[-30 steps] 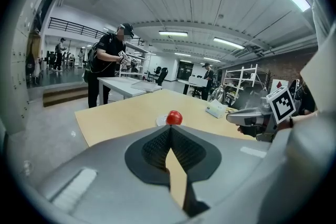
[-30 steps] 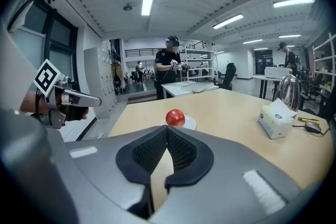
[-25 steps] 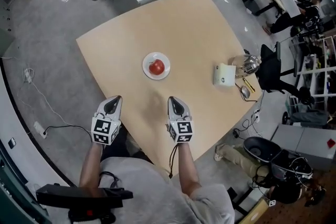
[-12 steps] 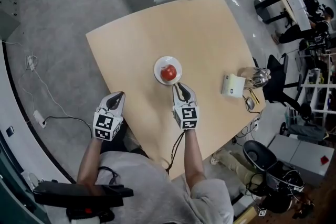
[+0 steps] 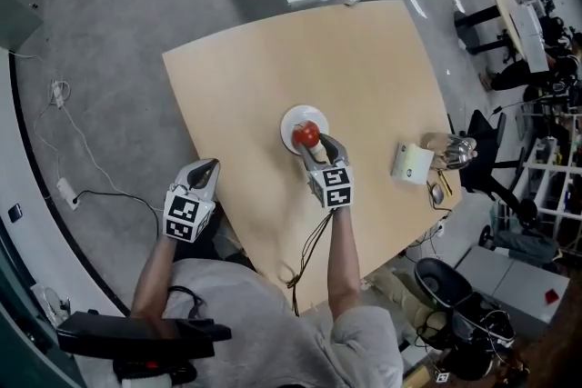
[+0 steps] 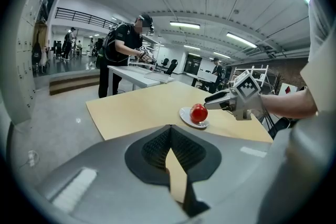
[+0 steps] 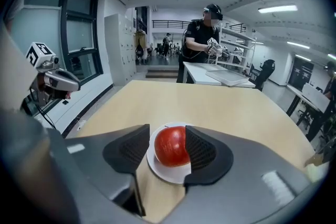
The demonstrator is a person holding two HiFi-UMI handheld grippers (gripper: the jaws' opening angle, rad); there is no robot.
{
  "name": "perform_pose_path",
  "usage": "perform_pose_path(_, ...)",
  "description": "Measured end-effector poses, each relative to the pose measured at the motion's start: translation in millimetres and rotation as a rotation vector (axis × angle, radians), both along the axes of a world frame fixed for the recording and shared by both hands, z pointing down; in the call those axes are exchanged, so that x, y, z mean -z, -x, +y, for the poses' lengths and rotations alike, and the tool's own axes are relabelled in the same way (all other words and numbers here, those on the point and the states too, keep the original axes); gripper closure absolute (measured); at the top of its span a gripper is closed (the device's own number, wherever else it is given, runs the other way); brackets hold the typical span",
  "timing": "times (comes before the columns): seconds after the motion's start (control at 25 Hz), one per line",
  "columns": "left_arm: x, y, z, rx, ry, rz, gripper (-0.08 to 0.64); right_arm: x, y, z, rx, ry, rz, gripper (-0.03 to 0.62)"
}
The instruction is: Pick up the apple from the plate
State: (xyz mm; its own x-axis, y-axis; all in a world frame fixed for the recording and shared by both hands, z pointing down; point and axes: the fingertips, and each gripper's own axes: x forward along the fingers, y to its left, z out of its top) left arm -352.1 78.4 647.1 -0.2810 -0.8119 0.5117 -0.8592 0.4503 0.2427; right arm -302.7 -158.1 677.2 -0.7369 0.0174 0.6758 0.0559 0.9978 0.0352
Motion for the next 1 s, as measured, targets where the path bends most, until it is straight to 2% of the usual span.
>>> perform_pose_path(0.36,-6,21,9,0.020,0.010,0.016,0.540,-29,13,-6,0.054,-0.044,0.144,0.259)
perform_pose_path(0.52,-9,28,12,0.024,0.015,0.020,0.540,-43,16,-8,0.080,-0.086,0.214,0.224)
perform_pose_path(0.68,-11,32,12,0.030,0.016,0.024,0.540,-53,16,-7,0.102,-0.098,0.252,0.214)
perform_pose_path(1.0,-12,35,9,0.035,0.016,0.017,0.540,-60,18,-9,0.108,-0.092,0.270,0.213)
